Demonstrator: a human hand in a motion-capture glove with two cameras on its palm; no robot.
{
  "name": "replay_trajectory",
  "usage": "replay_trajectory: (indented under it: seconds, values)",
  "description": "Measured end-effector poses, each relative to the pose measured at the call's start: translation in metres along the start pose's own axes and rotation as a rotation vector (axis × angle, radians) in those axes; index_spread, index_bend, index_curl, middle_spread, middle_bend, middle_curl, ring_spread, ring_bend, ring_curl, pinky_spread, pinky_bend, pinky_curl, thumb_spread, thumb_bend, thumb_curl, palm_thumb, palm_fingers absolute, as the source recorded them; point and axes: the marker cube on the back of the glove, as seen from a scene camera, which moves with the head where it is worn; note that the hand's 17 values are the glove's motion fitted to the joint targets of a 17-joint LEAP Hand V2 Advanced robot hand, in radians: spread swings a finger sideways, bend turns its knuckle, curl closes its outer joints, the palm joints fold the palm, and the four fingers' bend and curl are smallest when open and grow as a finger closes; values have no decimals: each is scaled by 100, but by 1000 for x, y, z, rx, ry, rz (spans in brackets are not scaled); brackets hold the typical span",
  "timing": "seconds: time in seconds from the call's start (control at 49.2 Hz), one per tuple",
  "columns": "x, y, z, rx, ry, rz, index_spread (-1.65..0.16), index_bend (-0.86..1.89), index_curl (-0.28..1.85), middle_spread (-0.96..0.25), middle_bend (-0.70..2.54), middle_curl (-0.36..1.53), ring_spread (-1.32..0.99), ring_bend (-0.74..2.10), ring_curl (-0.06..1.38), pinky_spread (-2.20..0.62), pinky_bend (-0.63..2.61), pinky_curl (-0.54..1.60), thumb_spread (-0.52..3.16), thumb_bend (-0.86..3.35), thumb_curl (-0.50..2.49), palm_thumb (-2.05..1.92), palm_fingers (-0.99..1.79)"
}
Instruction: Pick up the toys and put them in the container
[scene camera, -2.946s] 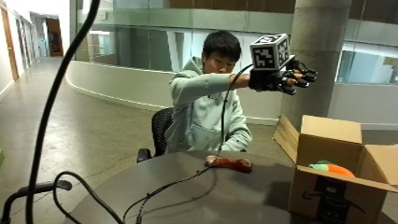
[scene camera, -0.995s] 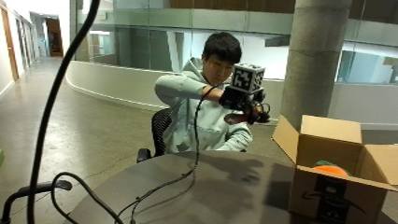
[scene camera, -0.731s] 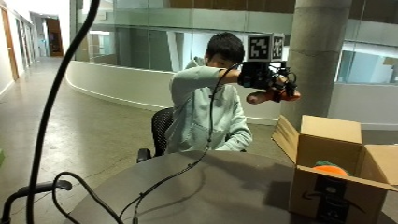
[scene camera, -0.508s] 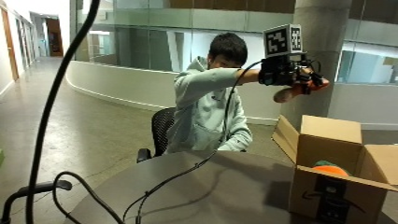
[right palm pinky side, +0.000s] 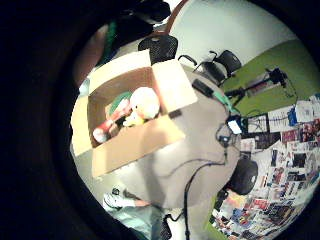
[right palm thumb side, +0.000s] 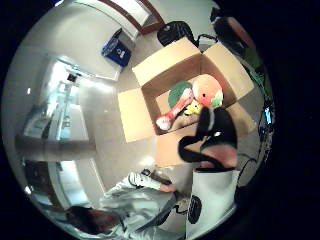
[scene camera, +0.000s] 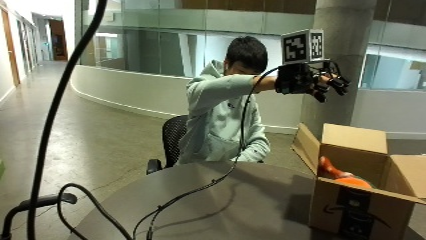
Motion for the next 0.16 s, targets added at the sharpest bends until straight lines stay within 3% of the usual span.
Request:
replay_trajectory:
  seconds: [0.163]
  values:
    - [18,14,-17,42,-13,26,-26,49,53,-1,15,31,-7,19,19,1,55,38,158,9,51,52,-3]
